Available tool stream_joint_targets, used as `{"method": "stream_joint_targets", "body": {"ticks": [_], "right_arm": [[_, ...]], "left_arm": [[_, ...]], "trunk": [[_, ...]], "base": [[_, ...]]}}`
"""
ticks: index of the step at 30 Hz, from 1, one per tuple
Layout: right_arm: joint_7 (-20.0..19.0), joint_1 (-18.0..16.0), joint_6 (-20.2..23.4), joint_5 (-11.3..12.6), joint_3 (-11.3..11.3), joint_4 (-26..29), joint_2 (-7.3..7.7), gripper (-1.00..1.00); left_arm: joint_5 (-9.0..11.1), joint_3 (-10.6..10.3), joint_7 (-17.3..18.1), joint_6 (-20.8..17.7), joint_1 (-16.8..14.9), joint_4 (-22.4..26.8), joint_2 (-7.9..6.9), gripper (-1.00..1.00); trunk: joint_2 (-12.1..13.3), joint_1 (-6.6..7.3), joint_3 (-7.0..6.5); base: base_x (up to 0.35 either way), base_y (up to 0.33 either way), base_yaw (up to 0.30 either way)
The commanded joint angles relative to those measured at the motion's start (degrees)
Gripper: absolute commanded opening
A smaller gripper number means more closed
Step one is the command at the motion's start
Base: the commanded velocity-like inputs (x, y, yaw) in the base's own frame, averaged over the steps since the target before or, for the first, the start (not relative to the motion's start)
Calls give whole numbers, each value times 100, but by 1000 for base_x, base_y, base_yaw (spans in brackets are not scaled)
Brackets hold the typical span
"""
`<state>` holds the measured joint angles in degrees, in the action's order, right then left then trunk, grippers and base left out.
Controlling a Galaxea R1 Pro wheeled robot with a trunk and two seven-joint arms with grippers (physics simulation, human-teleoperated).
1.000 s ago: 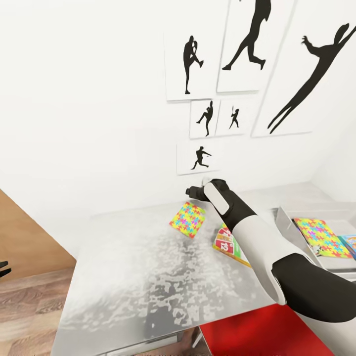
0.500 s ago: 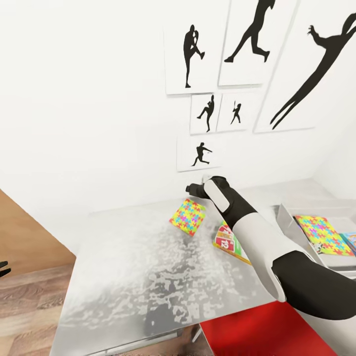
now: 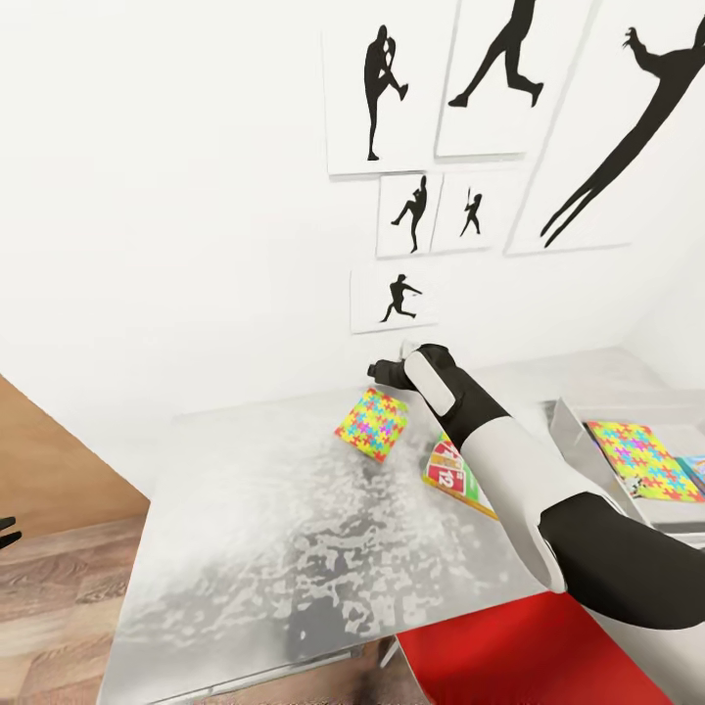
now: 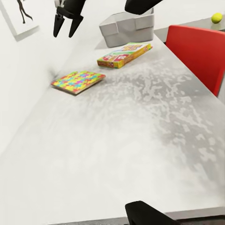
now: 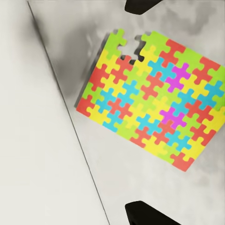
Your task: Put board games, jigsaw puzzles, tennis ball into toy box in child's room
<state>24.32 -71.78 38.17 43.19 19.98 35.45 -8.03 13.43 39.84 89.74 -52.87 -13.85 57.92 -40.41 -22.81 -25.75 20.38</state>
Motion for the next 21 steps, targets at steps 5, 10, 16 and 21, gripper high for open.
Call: {"method": "stream_joint_targets", "body": {"ticks": [5, 10, 16, 21], "right_arm": [[56, -22, 16, 62, 24, 6, 1, 100], [56, -39, 22, 64, 23, 0, 3, 100], [61, -56, 23, 60, 24, 4, 3, 100], [68, -61, 37, 64, 23, 33, 3, 100]], "left_arm": [[-7, 2, 26, -62, -4, 0, -2, 100], [-7, 40, 26, -62, -4, 0, -2, 100], [-7, 97, 26, -63, -4, 0, 0, 100], [-7, 113, 26, -61, -4, 0, -1, 100]], "trunk": [[-11, -3, 57], [-11, -3, 104], [-11, -3, 161], [-11, -3, 208]], "base": [[0, 0, 0], [0, 0, 0], [0, 0, 0], [0, 0, 0]]}}
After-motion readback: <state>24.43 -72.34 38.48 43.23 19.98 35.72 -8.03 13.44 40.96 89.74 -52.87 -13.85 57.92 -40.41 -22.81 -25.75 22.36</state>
